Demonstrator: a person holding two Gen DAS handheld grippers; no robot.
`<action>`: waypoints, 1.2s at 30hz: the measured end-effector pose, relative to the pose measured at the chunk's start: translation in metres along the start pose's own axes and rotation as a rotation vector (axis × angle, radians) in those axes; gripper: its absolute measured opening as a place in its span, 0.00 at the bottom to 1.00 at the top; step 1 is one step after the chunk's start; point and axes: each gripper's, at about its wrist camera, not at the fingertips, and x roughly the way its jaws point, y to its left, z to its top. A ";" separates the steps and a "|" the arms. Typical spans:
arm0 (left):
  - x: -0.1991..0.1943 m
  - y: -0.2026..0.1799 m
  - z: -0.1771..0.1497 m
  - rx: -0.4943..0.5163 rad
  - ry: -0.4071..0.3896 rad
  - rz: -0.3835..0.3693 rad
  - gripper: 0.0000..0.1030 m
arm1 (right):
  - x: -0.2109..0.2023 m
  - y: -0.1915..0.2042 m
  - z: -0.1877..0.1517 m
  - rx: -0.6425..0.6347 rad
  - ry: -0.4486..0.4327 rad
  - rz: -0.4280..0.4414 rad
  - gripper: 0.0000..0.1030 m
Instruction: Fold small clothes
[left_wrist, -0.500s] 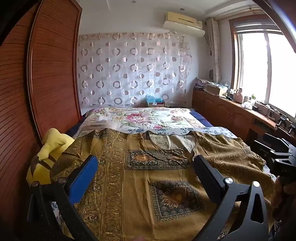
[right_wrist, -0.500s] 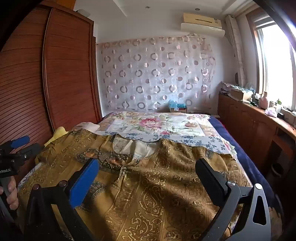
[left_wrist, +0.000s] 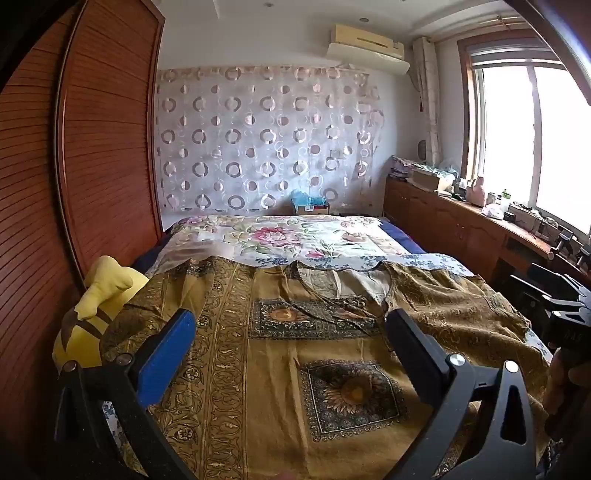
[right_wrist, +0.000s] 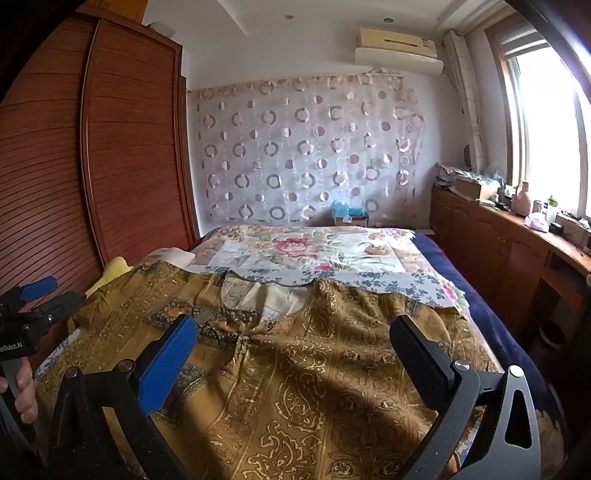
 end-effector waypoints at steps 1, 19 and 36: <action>0.000 0.000 0.000 -0.001 0.000 0.001 1.00 | 0.000 0.000 0.000 -0.001 0.000 0.001 1.00; 0.000 -0.001 0.000 0.002 -0.003 -0.001 1.00 | 0.002 0.001 0.000 0.000 0.000 0.003 1.00; -0.001 -0.002 0.000 0.002 -0.004 0.001 1.00 | 0.002 0.002 -0.001 -0.003 -0.005 0.003 1.00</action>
